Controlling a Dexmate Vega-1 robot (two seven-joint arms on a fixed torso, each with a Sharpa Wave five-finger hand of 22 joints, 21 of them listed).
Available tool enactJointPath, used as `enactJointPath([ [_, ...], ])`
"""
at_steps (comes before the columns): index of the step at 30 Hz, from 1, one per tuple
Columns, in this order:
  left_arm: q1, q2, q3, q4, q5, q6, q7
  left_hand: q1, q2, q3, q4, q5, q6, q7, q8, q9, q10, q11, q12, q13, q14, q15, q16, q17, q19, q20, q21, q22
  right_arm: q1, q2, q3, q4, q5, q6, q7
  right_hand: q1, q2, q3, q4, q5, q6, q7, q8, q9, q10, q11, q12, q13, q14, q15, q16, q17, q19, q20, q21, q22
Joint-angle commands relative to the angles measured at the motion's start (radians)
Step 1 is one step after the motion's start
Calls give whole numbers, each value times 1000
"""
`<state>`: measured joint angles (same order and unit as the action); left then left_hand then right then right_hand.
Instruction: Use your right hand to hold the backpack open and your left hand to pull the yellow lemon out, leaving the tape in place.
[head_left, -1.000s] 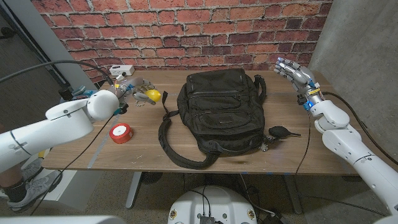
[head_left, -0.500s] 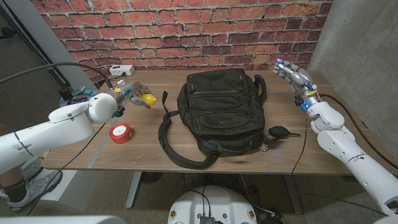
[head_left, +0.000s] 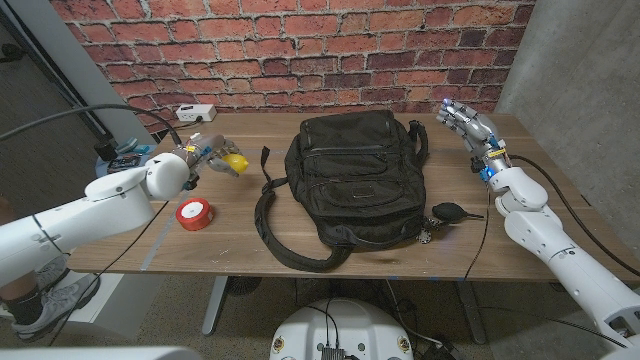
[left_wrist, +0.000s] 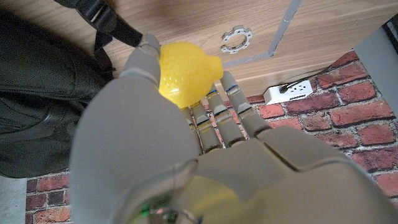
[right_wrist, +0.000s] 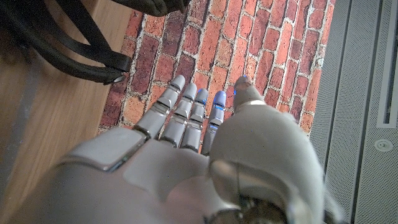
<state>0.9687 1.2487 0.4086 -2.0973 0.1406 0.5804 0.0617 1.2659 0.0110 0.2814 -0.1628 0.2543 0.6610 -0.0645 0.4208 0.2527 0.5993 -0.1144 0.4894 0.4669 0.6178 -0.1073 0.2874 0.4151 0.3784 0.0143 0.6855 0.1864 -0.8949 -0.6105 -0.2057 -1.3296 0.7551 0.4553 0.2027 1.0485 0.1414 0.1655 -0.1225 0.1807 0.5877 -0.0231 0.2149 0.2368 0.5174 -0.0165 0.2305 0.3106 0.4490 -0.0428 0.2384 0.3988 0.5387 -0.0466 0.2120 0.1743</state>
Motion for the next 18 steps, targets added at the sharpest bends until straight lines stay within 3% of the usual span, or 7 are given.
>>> enactJointPath([
  [1, -51, -33, 61, 45, 81, 1, -47, -72, 86, 21, 14, 0, 78, 61, 70, 64, 5, -9, -1, 141, -7, -1, -4, 4, -7, -1, 2, 1, 32, 31, -17, 82, 8, 27, 31, -11, 1, -1, 4, -3, 4, -5, -1, 2, 5, -3, 4, 0, -2, -68, -2, 2, 7, -5, 2, 5],
  [4, -57, -36, 68, 51, 94, 8, -61, -72, 86, 22, 14, -1, 79, 60, 70, 63, 5, -11, -2, 140, -8, -1, -5, 5, -8, -1, 1, 1, 47, 44, -21, 111, 9, 43, 44, -16, 1, -2, 7, -3, 5, -6, -1, 2, 5, -3, 3, 0, -2, -68, -2, 2, 6, -5, 2, 5],
  [7, -51, -35, 64, 52, 95, 17, -63, -74, 85, 21, 14, -2, 80, 60, 71, 62, 7, -10, -2, 138, -7, -2, -5, 5, -9, -2, 1, 1, 64, 53, -26, 143, 9, 58, 67, -49, 0, -14, 24, -5, 5, -8, -2, 1, 6, -4, 2, -2, -4, -68, -2, 1, 7, -7, 2, 5],
  [11, -56, -38, 74, 53, 112, 40, -75, -74, 85, 22, 13, -3, 79, 61, 70, 61, 4, -9, -4, 138, -8, -2, -6, 6, -10, -1, 1, 1, 87, 69, -30, 182, 16, 71, 88, -64, -5, -20, 29, -4, 3, -10, -3, 0, 3, -6, 0, -3, -8, -64, -6, -3, 10, -7, 2, 5],
  [18, -73, -38, 94, 71, 141, 23, -104, -77, 86, 23, 13, -5, 80, 61, 71, 60, 6, -11, -4, 137, -9, -4, -9, 6, -12, -2, 0, 1, 136, 102, -34, 265, 31, 98, 132, -115, 5, -30, 58, -3, -20, -8, -12, -4, -12, -6, -14, -12, -25, -54, -18, -14, 9, -10, 1, 6],
])
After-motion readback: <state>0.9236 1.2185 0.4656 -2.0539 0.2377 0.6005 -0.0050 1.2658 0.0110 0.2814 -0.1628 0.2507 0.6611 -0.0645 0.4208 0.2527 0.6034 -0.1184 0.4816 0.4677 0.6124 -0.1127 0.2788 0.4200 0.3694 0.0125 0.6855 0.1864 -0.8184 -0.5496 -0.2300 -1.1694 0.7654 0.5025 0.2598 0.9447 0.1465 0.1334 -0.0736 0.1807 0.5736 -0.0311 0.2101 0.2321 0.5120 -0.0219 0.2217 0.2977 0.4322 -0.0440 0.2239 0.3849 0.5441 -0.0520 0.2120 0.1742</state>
